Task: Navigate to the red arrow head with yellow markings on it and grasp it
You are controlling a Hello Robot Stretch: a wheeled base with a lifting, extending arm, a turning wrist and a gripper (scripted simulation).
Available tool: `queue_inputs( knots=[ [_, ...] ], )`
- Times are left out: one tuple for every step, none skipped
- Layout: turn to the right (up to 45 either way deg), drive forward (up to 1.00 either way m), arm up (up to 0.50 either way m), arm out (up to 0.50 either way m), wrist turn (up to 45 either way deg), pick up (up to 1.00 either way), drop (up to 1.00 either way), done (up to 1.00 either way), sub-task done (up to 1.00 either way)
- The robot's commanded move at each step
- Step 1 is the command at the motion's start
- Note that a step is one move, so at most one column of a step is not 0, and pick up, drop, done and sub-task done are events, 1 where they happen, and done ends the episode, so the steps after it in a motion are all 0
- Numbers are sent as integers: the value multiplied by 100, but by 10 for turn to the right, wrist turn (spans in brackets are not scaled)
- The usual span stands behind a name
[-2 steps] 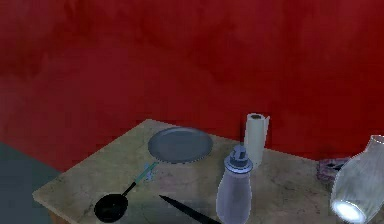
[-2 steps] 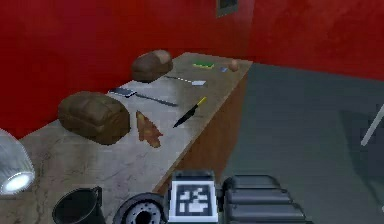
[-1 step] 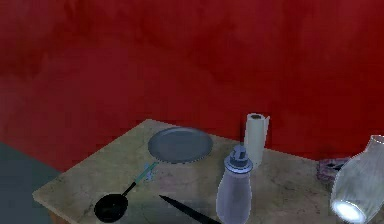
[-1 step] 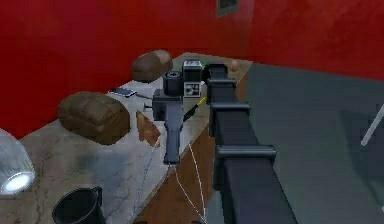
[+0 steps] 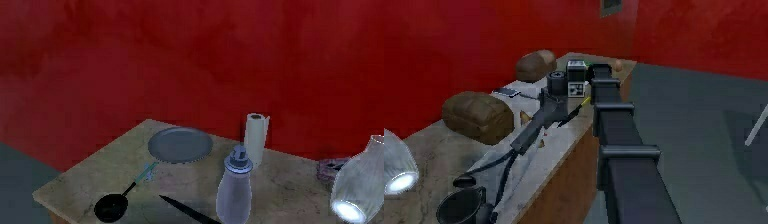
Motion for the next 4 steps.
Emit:
queue_inputs(
  knots=[
    [0,0,0,0,450,0,0,0,0],
    [0,0,0,0,450,0,0,0,0],
    [0,0,0,0,150,0,0,0,0],
    [0,0,-14,0,0,0,0,0,0]
  ],
)
